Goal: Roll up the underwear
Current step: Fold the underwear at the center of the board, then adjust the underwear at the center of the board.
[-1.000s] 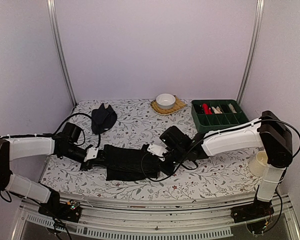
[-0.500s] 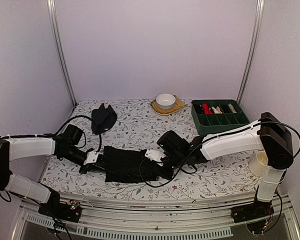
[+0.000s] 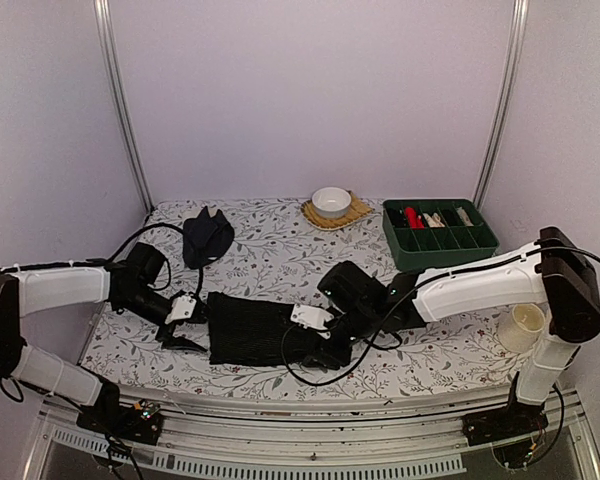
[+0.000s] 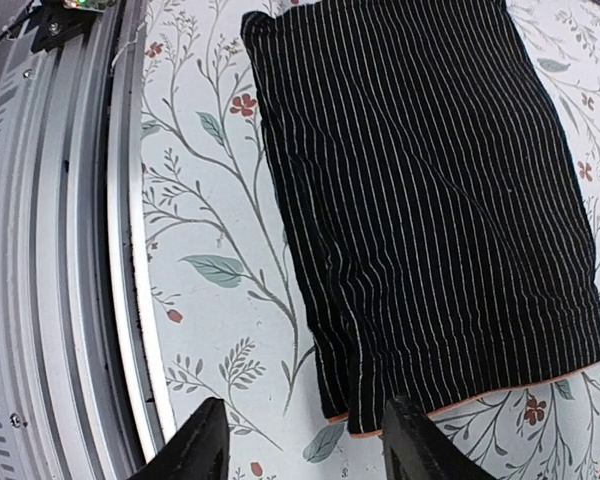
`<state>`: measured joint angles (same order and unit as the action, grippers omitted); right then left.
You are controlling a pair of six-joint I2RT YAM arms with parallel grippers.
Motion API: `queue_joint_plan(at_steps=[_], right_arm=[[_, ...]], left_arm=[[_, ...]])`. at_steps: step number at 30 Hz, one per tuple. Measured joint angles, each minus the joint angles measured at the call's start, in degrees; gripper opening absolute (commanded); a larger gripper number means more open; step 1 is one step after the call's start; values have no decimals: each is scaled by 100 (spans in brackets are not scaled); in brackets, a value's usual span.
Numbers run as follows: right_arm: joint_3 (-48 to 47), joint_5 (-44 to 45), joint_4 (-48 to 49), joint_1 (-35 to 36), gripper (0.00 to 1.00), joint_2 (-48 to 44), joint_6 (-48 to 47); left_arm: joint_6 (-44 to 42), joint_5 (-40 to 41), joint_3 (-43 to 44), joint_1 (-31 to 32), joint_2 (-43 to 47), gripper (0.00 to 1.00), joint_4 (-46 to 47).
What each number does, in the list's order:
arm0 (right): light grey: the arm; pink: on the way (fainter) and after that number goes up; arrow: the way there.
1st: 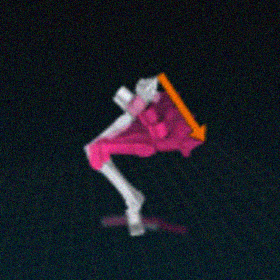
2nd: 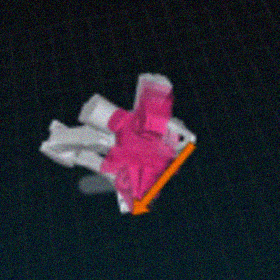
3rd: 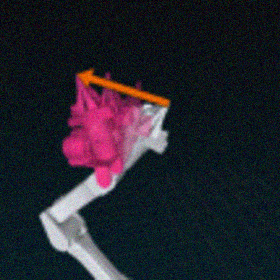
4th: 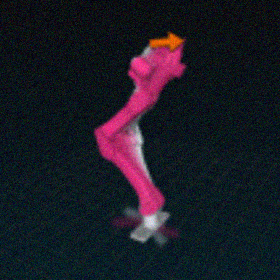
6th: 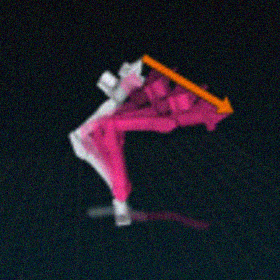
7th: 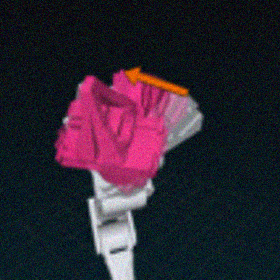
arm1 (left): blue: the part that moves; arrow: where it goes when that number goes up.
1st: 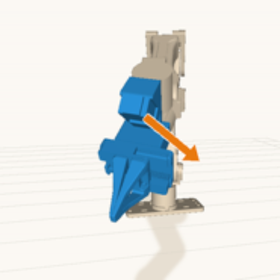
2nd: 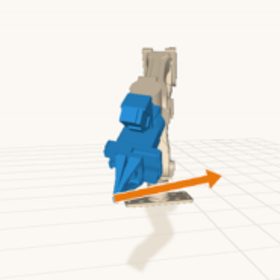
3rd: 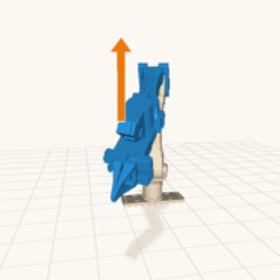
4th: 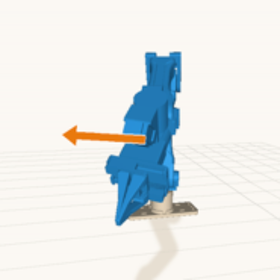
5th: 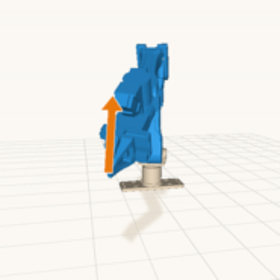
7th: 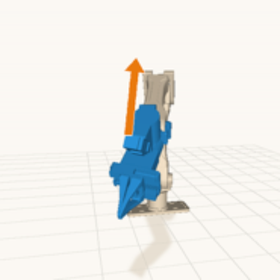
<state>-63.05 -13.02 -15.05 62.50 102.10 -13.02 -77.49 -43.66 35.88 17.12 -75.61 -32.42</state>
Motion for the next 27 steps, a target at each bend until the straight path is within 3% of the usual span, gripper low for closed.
queue_joint_plan(at_steps=[3, 8, 10, 15, 27], right_arm=[[61, -31, 17, 9, 56, -269, -13], [61, 411, 334, 9, 21, -356, 83], [11, 614, 413, 9, 13, -247, 205], [-208, 898, 570, 7, 7, 367, 306], [-214, 568, 374, 7, 5, 763, 289]], left_arm=[[509, -44, 273, -70, -61, 70, 227], [1515, -24, 485, -76, -205, 51, 922], [1923, 35, 549, -76, -295, 40, 1246], [2704, 326, 597, -74, -549, 19, 1878], [3598, 1325, 616, 31, -1460, 17, 2756]])
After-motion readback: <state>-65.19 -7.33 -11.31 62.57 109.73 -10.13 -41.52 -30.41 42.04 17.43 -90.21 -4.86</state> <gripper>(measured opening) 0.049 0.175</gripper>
